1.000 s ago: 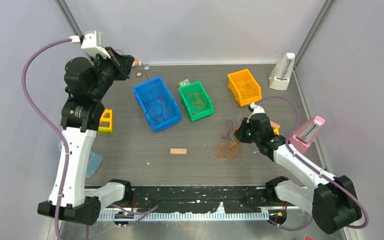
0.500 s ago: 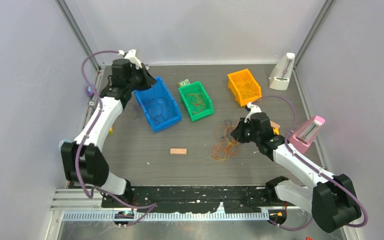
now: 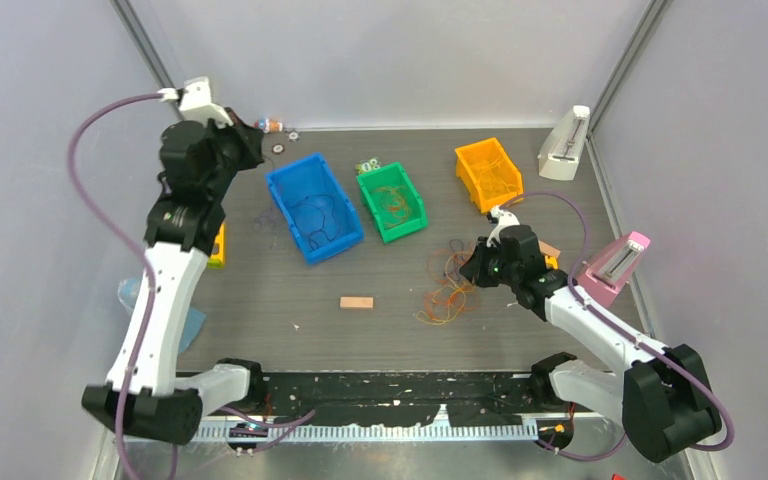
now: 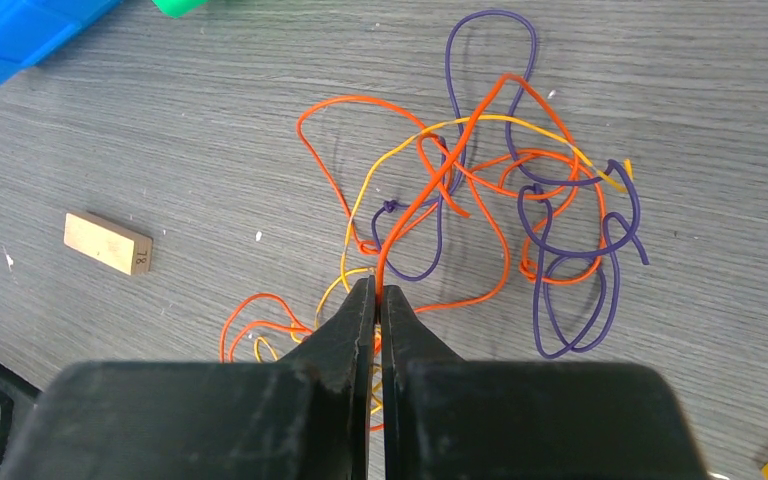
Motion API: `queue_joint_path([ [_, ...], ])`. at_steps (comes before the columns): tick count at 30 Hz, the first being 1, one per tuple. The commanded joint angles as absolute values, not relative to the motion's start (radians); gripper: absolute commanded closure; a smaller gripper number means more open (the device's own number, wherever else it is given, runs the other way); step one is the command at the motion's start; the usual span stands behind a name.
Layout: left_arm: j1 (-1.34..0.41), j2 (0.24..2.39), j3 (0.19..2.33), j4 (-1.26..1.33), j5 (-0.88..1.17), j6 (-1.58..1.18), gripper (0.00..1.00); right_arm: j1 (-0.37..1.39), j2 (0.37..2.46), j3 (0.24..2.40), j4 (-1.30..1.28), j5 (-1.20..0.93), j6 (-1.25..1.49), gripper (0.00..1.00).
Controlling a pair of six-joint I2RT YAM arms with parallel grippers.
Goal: Untangle the cables
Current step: Place the cable in the bin.
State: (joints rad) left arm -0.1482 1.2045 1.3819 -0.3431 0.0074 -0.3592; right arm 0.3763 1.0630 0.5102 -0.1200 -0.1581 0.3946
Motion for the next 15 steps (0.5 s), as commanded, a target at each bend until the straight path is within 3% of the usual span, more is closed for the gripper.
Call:
queue_joint_path([
  [1, -0.143, 1.109, 1.438, -0.366, -0.089, -0.338, 1.0, 0.377, 1.074, 0.519, -0.088, -0.178, 0.382, 0.94],
  [15, -0.143, 1.226, 1.647, -0.321, 0.154, -0.374, 1.0, 0.377, 1.035, 0.52, -0.109, -0.166, 0.383, 0.95],
])
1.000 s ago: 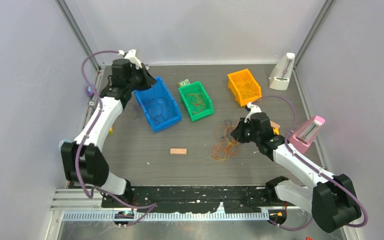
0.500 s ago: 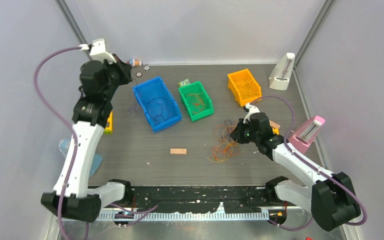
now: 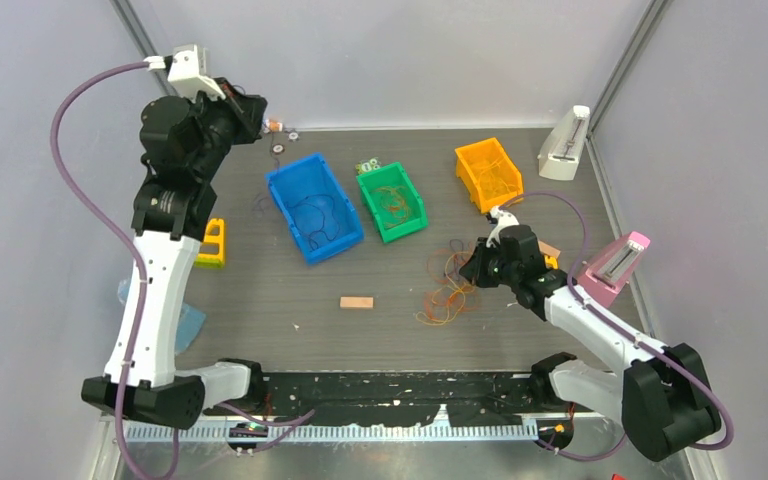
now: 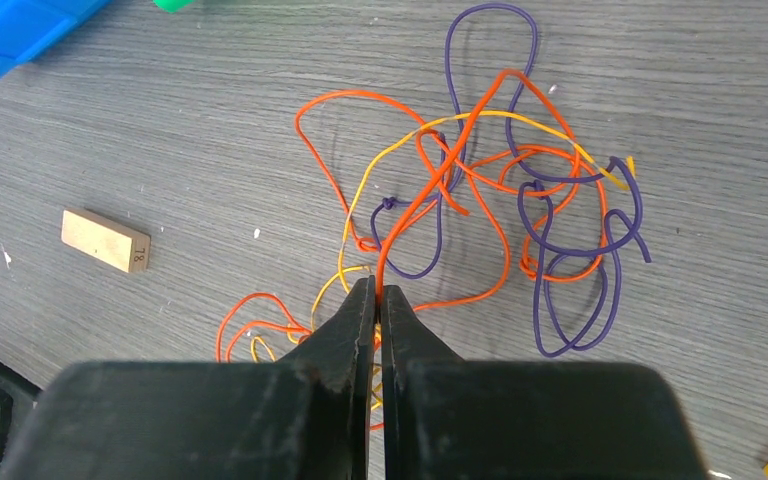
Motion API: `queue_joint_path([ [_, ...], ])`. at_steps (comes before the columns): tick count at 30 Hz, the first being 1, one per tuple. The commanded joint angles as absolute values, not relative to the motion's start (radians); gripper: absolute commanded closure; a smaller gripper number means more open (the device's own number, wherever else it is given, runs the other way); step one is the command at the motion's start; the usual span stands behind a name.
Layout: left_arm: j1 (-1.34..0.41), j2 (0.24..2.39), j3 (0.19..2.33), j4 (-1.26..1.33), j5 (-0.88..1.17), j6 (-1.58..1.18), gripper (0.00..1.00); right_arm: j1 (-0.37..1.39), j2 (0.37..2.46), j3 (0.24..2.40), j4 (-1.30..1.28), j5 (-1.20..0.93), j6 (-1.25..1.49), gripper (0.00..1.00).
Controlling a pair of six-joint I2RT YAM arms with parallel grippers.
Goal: Untangle the cables
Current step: Place the cable in the bin.
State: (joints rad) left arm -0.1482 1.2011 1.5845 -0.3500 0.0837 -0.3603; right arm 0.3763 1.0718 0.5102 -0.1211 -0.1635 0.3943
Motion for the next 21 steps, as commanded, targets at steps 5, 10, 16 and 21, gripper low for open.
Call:
queue_joint_path([
  [5, -0.143, 1.273, 1.643, -0.291, 0.169, -0.388, 1.0, 0.377, 1.013, 0.516, -0.119, -0.156, 0.375, 0.95],
  [10, -0.143, 1.328, 1.575, -0.251, 0.203, -0.422, 1.0, 0.378, 1.009, 0.515, -0.122, -0.161, 0.378, 0.95],
  [16, -0.143, 1.401, 1.358, -0.141, 0.232, -0.469, 1.0, 0.377, 0.999, 0.515, -0.126, -0.161, 0.377, 0.95],
  [21, -0.143, 1.546, 1.275, -0.165, 0.189, -0.463, 1.0, 0.382, 1.056, 0.545, -0.143, -0.233, 0.349, 0.95],
])
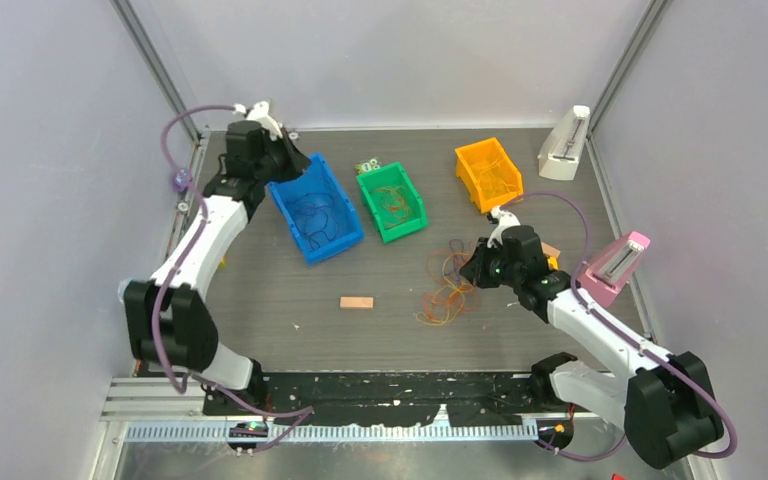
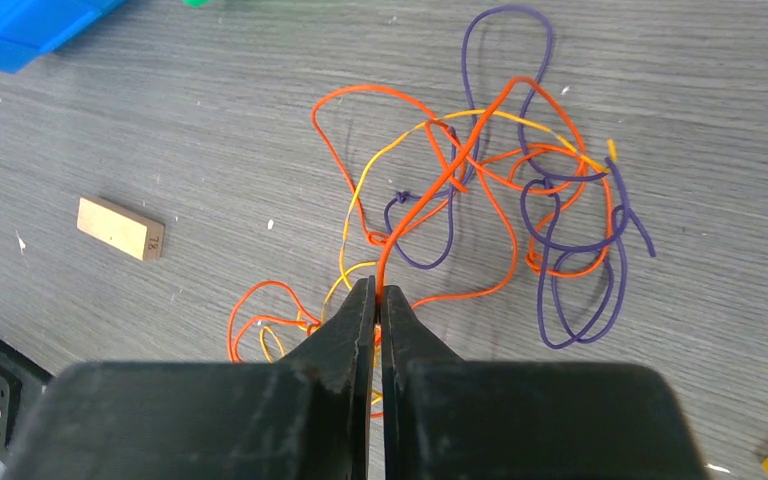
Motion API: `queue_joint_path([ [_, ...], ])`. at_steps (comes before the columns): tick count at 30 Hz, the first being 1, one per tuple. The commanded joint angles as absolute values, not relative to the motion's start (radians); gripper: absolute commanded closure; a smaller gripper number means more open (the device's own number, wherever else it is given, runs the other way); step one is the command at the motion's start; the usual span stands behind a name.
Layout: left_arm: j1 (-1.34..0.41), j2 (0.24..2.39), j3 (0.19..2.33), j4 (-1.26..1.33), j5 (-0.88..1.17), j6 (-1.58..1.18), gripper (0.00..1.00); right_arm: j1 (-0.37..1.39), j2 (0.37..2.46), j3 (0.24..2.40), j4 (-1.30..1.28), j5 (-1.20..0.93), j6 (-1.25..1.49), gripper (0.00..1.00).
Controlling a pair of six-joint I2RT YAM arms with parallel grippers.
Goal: Untangle the cables
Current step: Place the cable in the bin.
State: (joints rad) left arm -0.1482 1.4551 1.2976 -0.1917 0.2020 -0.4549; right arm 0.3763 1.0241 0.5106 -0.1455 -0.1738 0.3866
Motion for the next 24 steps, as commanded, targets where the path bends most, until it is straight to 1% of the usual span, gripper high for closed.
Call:
queue_joint_path([
  [1, -0.143, 1.582, 1.287, -0.187, 0.185, -0.457, 1.0, 0.39, 1.082, 0.556, -0.148, -0.254, 0.345, 0.95],
  [4, -0.143, 1.682, 1.361, -0.282, 0.177, -0.437, 1.0, 0.427, 1.13, 0.568, -0.145, -0.271, 0.341, 0.95],
  [6, -0.143, 1.731, 1.41, -0.354, 0.12, -0.416, 1.0, 0.477, 1.16, 0.592, -0.153, -0.254, 0.337, 0.95],
  [10, -0.143, 1.761, 1.379, -0.353, 0.075, -0.394, 1.0, 0.596, 1.244, 0.648, -0.175, -0.221, 0.328, 0.95],
  [12, -0.143, 1.766, 1.363, -0.353, 0.076, -0.39, 0.97, 0.639, 1.29, 0.673, -0.164, -0.257, 0.325, 0.95],
  [13, -0.143, 1.757, 1.351, -0.345, 0.085, -0.388, 0.9, 0.652, 1.303, 0.682, -0.155, -0.276, 0.321, 0.95],
  [14, -0.146, 1.743, 1.334, -0.331, 0.111, -0.375, 0.8, 0.674, 1.321, 0.694, -0.133, -0.325, 0.319, 0.94],
  [16, -0.166, 1.686, 1.297, -0.305, 0.132, -0.333, 0.49, 0.687, 1.321, 0.695, -0.072, -0.429, 0.328, 0.95],
  [17, -0.182, 1.658, 1.284, -0.303, 0.113, -0.313, 0.39, 0.688, 1.303, 0.689, -0.048, -0.457, 0.342, 0.95],
  [18, -0.2, 1.629, 1.277, -0.303, 0.09, -0.291, 0.29, 0.689, 1.287, 0.676, -0.017, -0.485, 0.347, 0.95],
  [19, -0.218, 1.604, 1.273, -0.307, 0.073, -0.27, 0.25, 0.689, 1.261, 0.673, 0.01, -0.487, 0.353, 0.94],
  [21, -0.25, 1.554, 1.271, -0.327, 0.045, -0.246, 0.18, 0.689, 1.226, 0.68, -0.042, -0.451, 0.336, 0.81],
  [22, -0.264, 1.533, 1.27, -0.337, 0.032, -0.24, 0.16, 0.688, 1.215, 0.699, -0.068, -0.406, 0.327, 0.64],
  [23, -0.276, 1.513, 1.27, -0.349, 0.026, -0.238, 0.15, 0.688, 1.199, 0.709, -0.124, -0.386, 0.308, 0.55],
  [24, -0.288, 1.494, 1.268, -0.36, 0.03, -0.237, 0.15, 0.682, 1.192, 0.728, -0.152, -0.348, 0.298, 0.39],
])
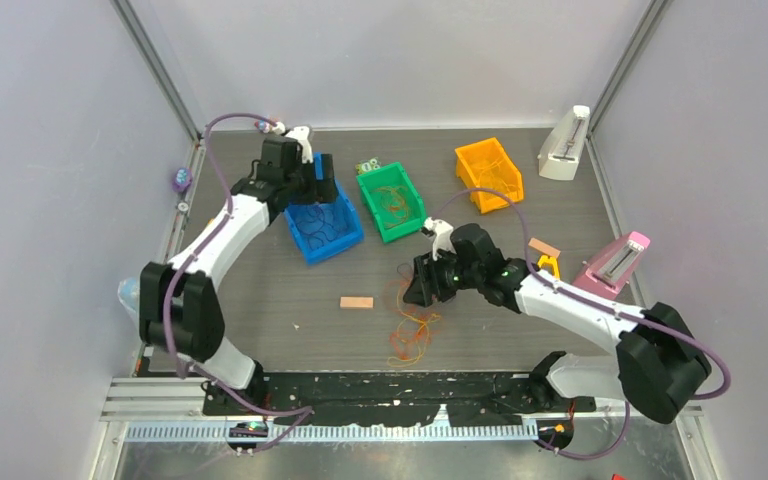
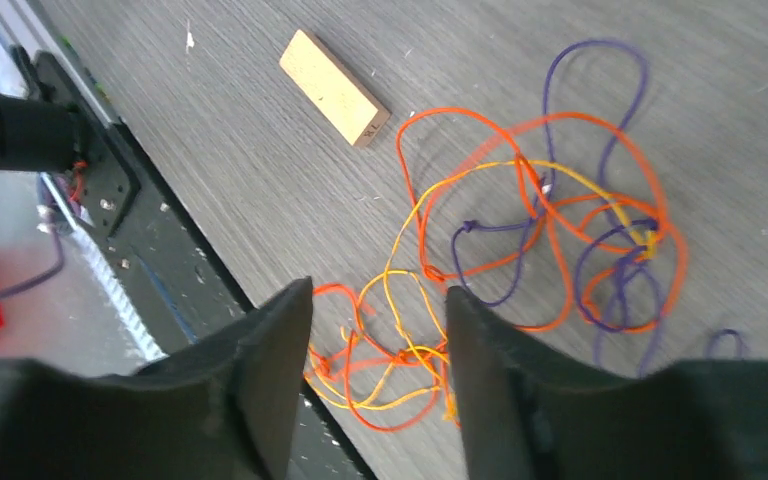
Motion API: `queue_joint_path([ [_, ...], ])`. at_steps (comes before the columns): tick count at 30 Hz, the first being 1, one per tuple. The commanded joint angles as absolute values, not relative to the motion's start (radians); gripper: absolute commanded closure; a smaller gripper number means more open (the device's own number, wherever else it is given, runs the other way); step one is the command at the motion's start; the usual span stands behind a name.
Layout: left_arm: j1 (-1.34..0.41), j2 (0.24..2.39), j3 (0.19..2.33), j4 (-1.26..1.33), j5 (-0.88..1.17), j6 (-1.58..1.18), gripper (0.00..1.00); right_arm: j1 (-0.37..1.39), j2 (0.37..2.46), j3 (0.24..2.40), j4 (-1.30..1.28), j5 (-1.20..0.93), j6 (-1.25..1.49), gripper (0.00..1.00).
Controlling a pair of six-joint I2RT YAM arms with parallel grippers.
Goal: Untangle the cables
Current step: Place the cable in the bin, then untie the cable.
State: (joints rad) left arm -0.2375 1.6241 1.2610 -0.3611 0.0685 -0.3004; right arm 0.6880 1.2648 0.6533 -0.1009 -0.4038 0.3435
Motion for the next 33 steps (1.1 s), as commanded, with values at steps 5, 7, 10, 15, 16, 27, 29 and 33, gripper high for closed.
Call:
queue_joint_path([
  [5, -0.391, 1.377, 1.217, -0.371, 0.036, -0.231, 0.13, 0.604, 1.131, 0.734, -0.326, -0.18, 0.312, 0.24],
  [7, -0.439, 1.333, 1.172, -0.356, 0.048, -0.233, 0.13, 0.549, 1.122, 0.71, -0.333, -0.181, 0.327, 0.24],
  [10, -0.498, 1.28, 1.068, -0.309, 0.133, -0.268, 0.16, 0.501, 1.142, 0.691, -0.329, -0.186, 0.324, 0.25],
  [15, -0.574, 1.291, 0.918, -0.227, 0.212, -0.326, 0.18, 0.491, 1.208, 0.678, -0.285, -0.22, 0.317, 0.28],
  [16, -0.588, 1.304, 0.898, -0.212, 0.228, -0.335, 0.19, 0.491, 1.232, 0.674, -0.26, -0.23, 0.325, 0.29],
  [27, -0.673, 1.452, 0.784, 0.007, 0.35, -0.388, 0.21, 0.492, 1.409, 0.66, -0.13, -0.275, 0.363, 0.34],
  [29, -0.677, 1.47, 0.78, 0.031, 0.346, -0.388, 0.22, 0.492, 1.422, 0.658, -0.115, -0.274, 0.369, 0.35],
  [33, -0.681, 1.495, 0.785, 0.034, 0.334, -0.376, 0.22, 0.492, 1.434, 0.655, -0.096, -0.267, 0.379, 0.56],
])
